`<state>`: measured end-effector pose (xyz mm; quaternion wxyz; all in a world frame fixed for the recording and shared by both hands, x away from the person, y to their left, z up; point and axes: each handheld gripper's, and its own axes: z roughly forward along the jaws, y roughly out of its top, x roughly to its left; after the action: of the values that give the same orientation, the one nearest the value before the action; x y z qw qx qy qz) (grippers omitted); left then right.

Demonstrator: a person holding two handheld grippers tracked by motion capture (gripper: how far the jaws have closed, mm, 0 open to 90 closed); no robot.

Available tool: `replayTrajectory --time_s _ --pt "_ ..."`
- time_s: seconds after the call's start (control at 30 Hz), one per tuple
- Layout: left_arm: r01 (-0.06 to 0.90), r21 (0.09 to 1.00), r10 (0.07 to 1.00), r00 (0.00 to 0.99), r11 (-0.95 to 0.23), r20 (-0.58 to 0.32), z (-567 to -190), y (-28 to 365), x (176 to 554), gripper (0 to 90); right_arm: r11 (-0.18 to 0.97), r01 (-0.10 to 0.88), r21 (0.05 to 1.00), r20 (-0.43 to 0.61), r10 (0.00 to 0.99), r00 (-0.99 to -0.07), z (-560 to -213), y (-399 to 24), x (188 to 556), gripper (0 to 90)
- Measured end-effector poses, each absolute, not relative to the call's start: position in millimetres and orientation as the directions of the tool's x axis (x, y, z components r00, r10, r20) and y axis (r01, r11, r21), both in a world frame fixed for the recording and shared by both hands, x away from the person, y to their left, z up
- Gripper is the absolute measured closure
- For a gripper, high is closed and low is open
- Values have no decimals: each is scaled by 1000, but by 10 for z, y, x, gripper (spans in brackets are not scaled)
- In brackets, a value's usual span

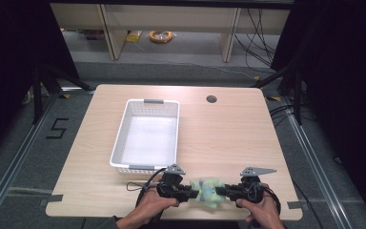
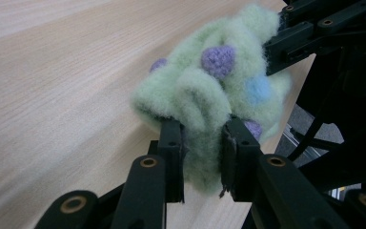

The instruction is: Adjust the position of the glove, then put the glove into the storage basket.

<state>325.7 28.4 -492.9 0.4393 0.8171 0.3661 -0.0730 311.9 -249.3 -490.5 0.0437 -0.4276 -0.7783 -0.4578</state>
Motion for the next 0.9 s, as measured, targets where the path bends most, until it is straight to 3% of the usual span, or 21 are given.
replayTrajectory --time_s 0.9 --pt "636 702 542 731 -320 -415 -4654 657 3118 718 252 660 708 431 586 -686 -4648 -2164 3106 770"
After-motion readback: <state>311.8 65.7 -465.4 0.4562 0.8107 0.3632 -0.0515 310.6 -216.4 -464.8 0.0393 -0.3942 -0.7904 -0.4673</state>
